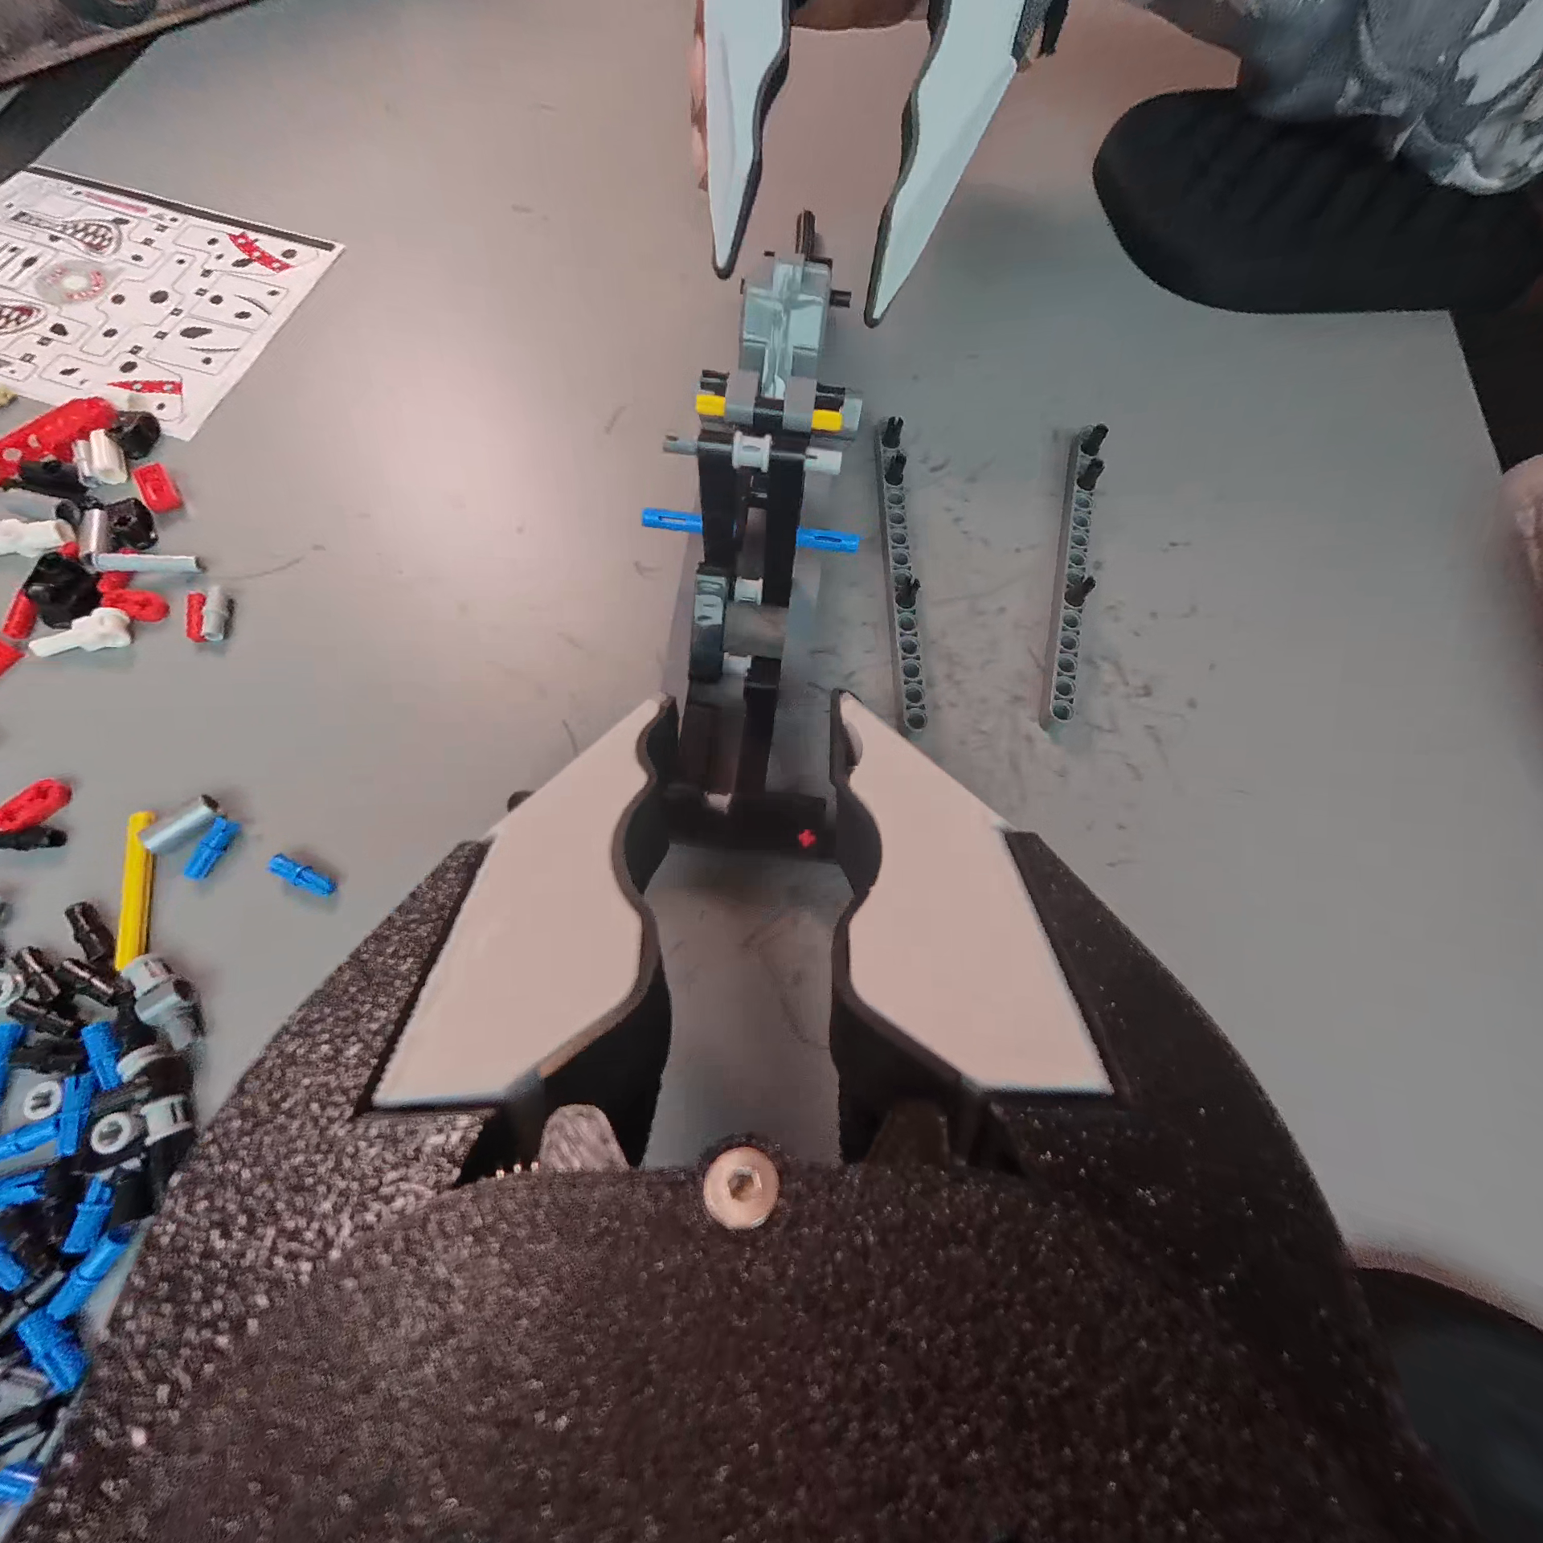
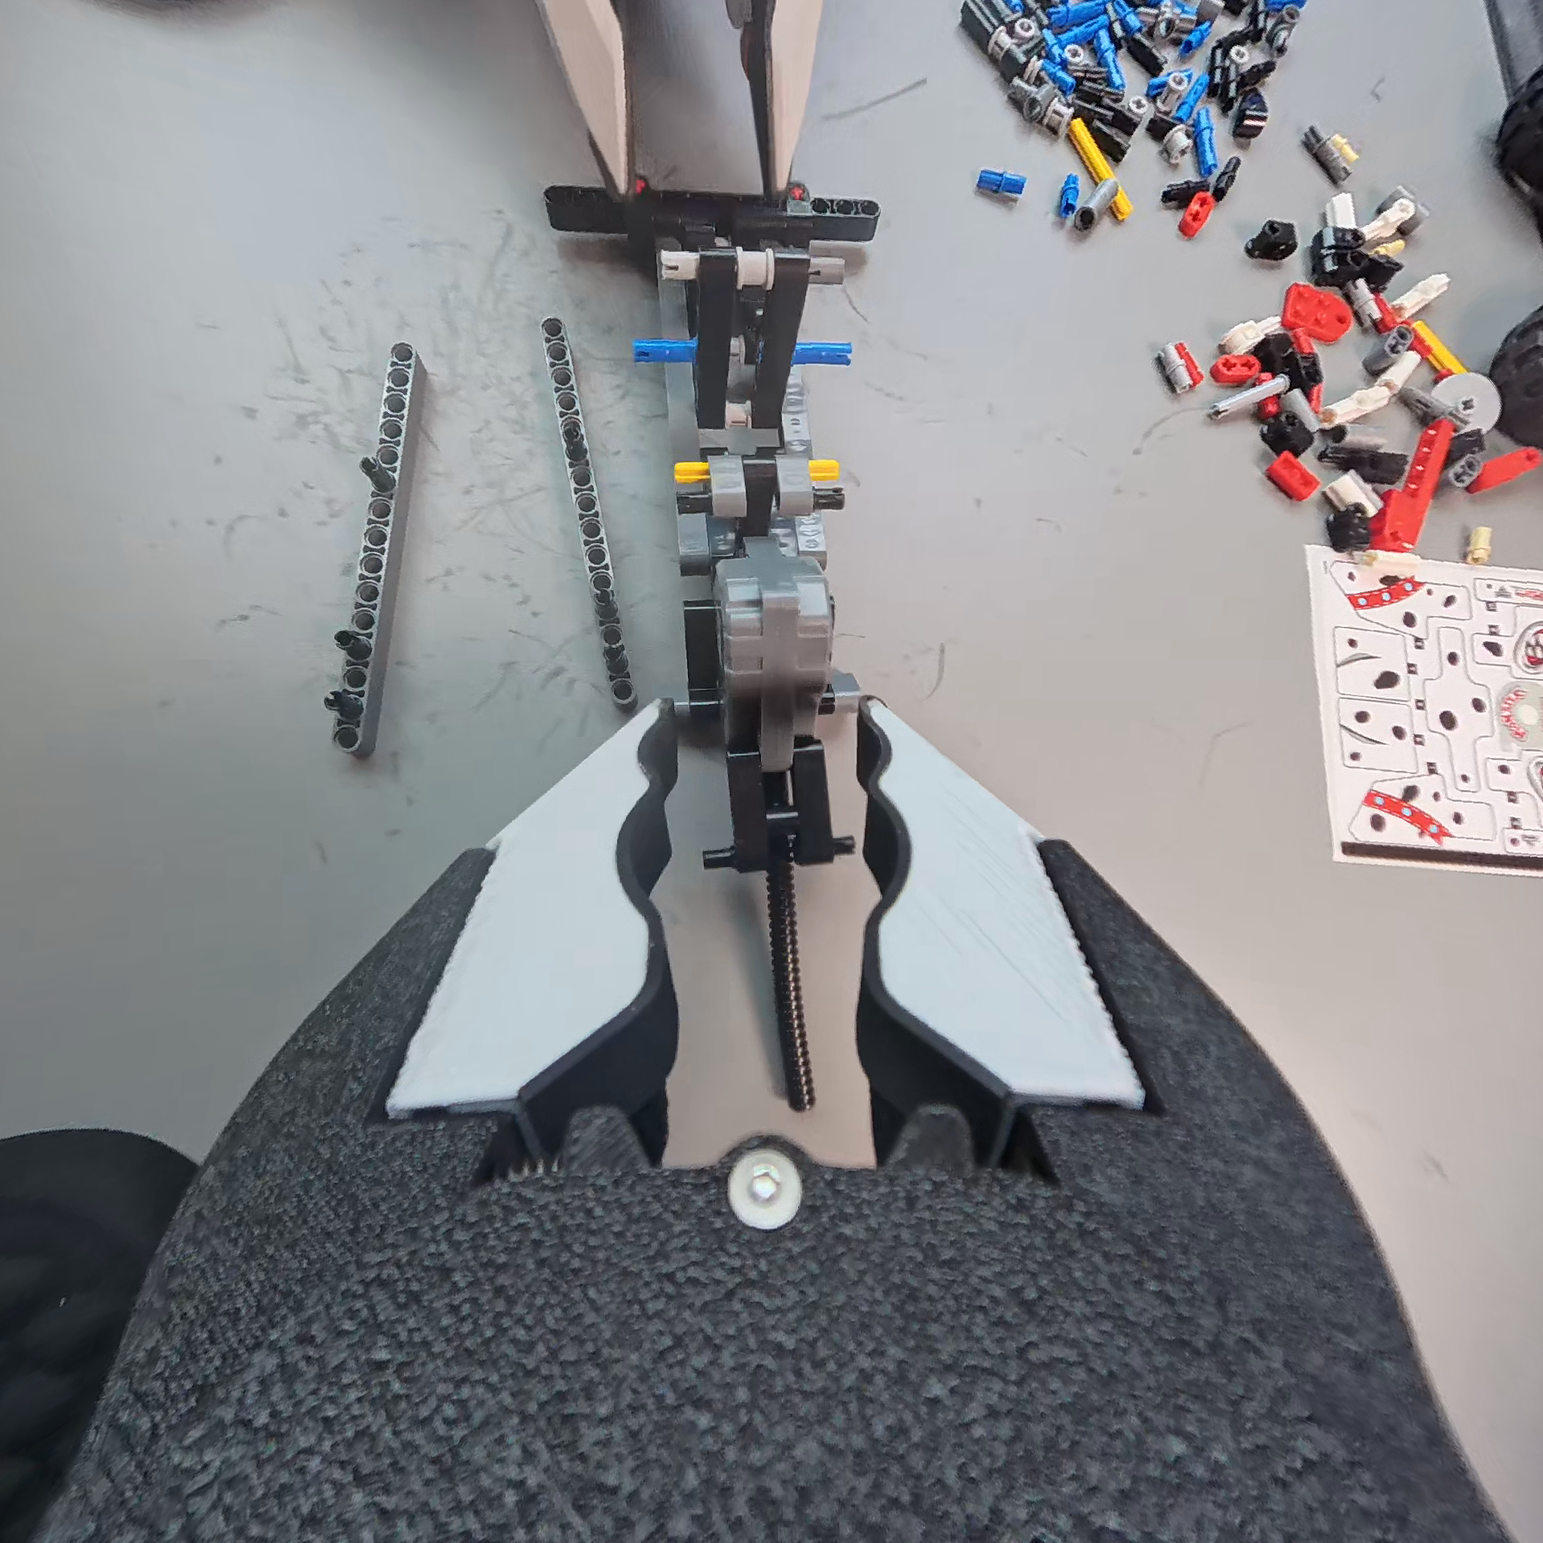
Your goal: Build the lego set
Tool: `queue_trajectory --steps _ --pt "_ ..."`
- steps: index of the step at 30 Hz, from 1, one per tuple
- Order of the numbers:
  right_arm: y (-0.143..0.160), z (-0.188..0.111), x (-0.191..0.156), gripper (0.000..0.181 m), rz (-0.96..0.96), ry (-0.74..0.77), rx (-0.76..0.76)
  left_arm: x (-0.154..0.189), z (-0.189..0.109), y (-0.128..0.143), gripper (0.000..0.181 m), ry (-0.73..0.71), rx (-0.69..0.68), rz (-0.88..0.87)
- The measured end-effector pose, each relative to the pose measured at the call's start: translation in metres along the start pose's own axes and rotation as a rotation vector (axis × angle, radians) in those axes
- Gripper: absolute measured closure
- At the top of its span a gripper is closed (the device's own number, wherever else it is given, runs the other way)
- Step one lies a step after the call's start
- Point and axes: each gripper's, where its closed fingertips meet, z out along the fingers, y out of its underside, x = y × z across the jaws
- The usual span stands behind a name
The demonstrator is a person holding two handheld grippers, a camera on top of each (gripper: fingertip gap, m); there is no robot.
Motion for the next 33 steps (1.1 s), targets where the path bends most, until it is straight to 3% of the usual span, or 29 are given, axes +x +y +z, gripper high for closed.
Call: queue_trajectory --steps 5,8,14,16,19,23,25,27,33 --pt "-0.001 0.011 -0.003 0.144 -0.014 -0.013 -0.01 0.001 0.013 0.009 0.163 -0.059 -0.1 0.071" --pt "-0.001 0.012 -0.002 0.151 -0.012 -0.007 -0.004 0.003 0.012 0.007 0.173 -0.047 -0.088 0.075" --pt "-0.001 0.012 -0.002 0.155 -0.015 -0.013 0.002 0.005 0.013 0.003 0.172 -0.023 -0.074 0.071" --pt "-0.001 0.012 -0.003 0.155 -0.017 -0.018 -0.003 0.011 0.009 0.003 0.161 0.031 -0.073 0.073" --pt "-0.001 0.012 -0.003 0.155 -0.028 -0.019 -0.015 0.0 0.0 -0.017 0.158 0.019 0.033 0.003" --pt "-0.002 0.013 -0.003 0.155 -0.034 -0.025 -0.02 -0.009 0.017 -0.027 0.152 0.014 0.035 -0.063" --pt "-0.003 0.013 -0.003 0.155 -0.037 -0.021 -0.022 -0.008 0.03 -0.022 0.155 0.017 -0.023 -0.033" --pt "-0.002 0.013 -0.003 0.155 -0.038 -0.018 -0.022 -0.009 0.036 -0.016 0.169 0.015 -0.075 -0.02" --pt "-0.003 0.014 -0.004 0.155 -0.034 -0.03 -0.012 -0.006 0.029 -0.012 0.172 0.033 -0.069 -0.037"
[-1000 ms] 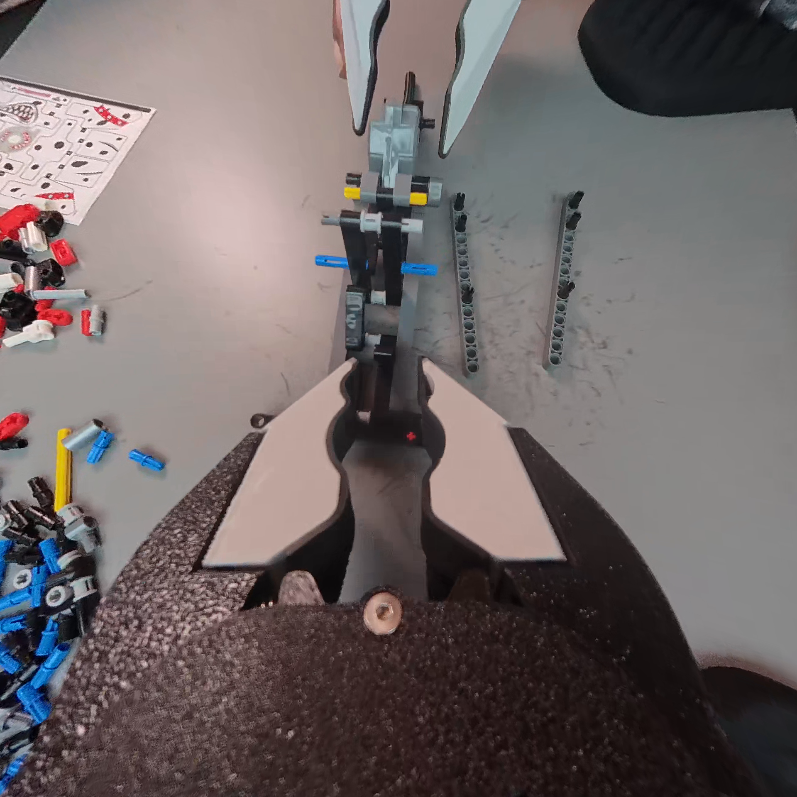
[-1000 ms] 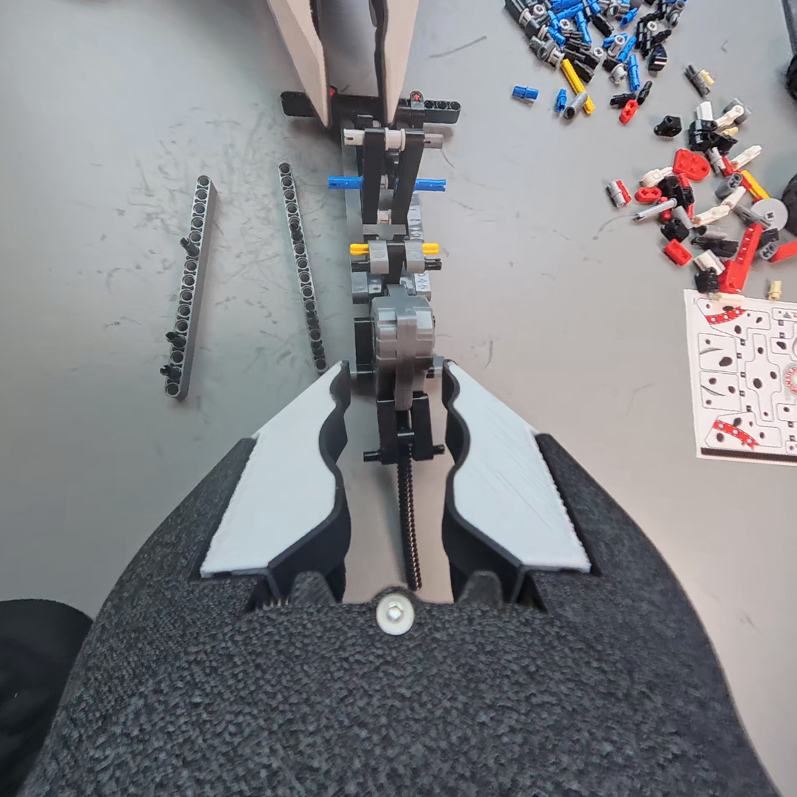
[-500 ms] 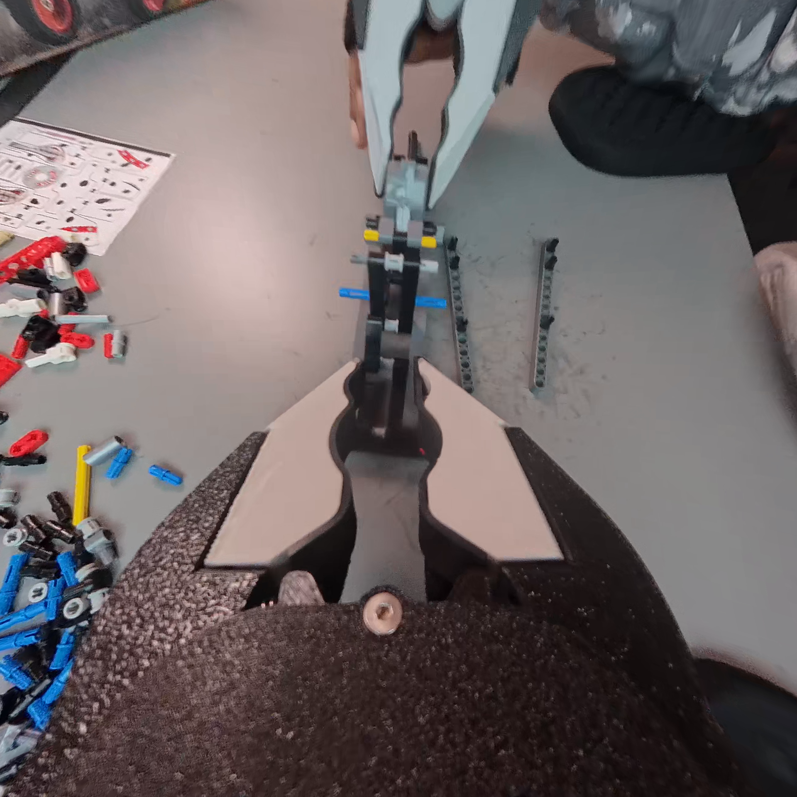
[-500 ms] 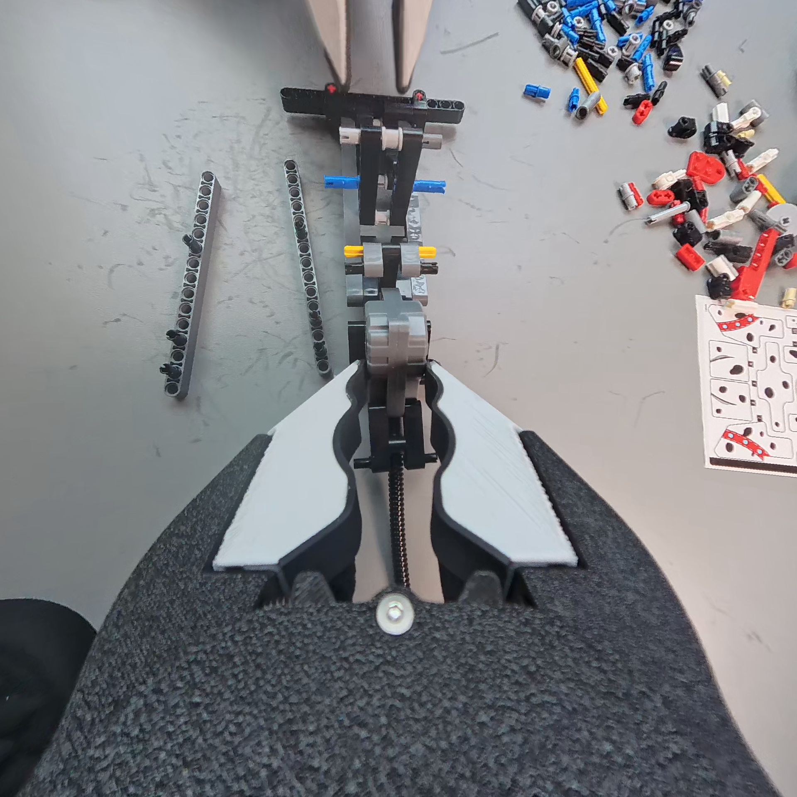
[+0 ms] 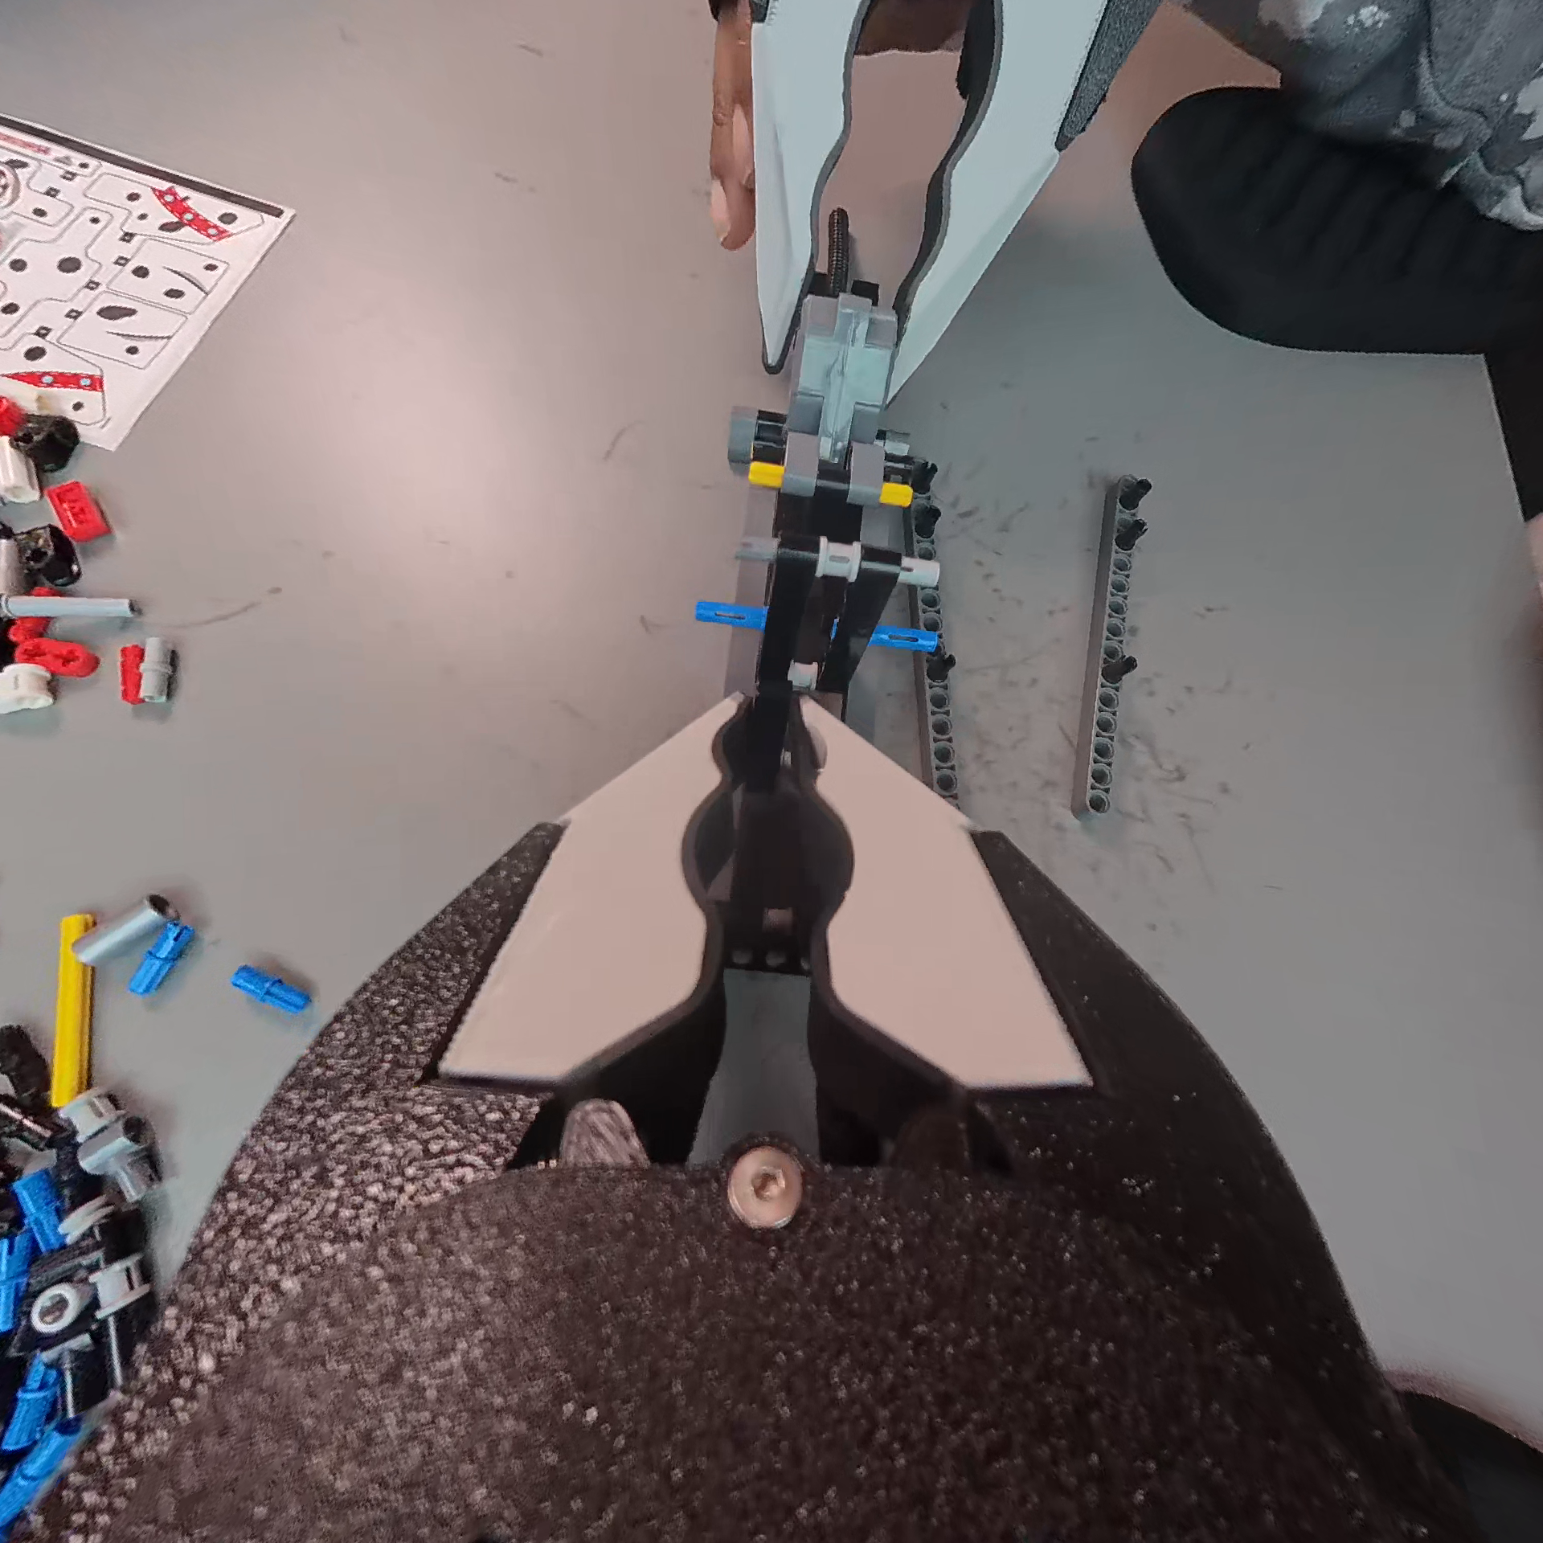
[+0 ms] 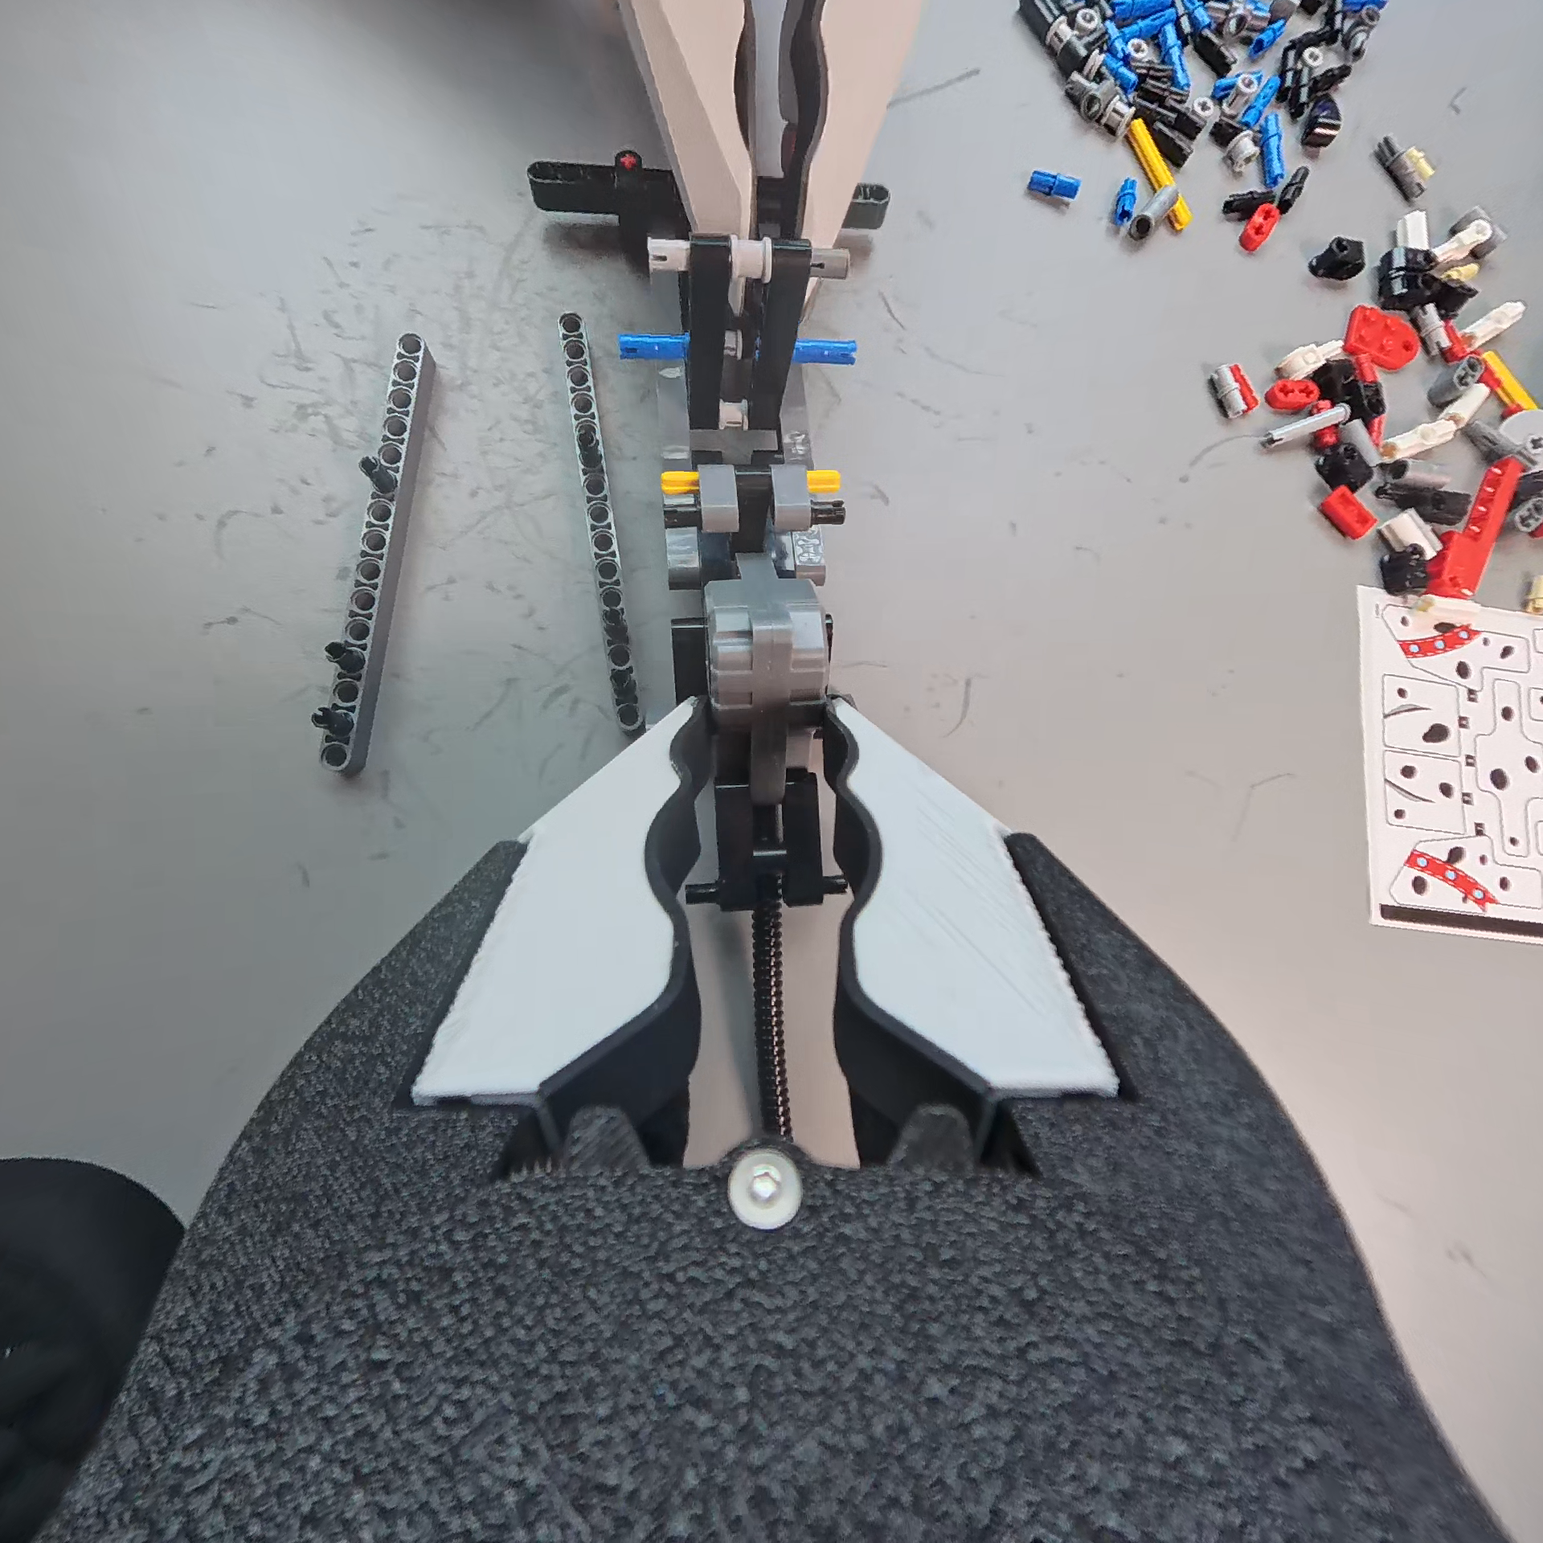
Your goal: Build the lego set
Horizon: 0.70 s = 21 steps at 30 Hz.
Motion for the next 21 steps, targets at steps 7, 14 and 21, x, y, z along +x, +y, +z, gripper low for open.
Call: queue_trajectory --steps 7,14,21 --pt "0.0 0.0 0.0 0.155 0.007 0.0 0.005 0.0 -0.006 0.004 0.17 0.037 0.017 -0.075" --pt "0.0 0.0 0.0 0.155 0.002 0.006 0.002 -0.002 -0.015 -0.001 0.164 0.01 0.062 -0.077" --pt "0.0 0.0 0.001 0.154 0.003 0.009 0.003 -0.001 -0.008 0.002 0.17 -0.002 0.038 -0.063"
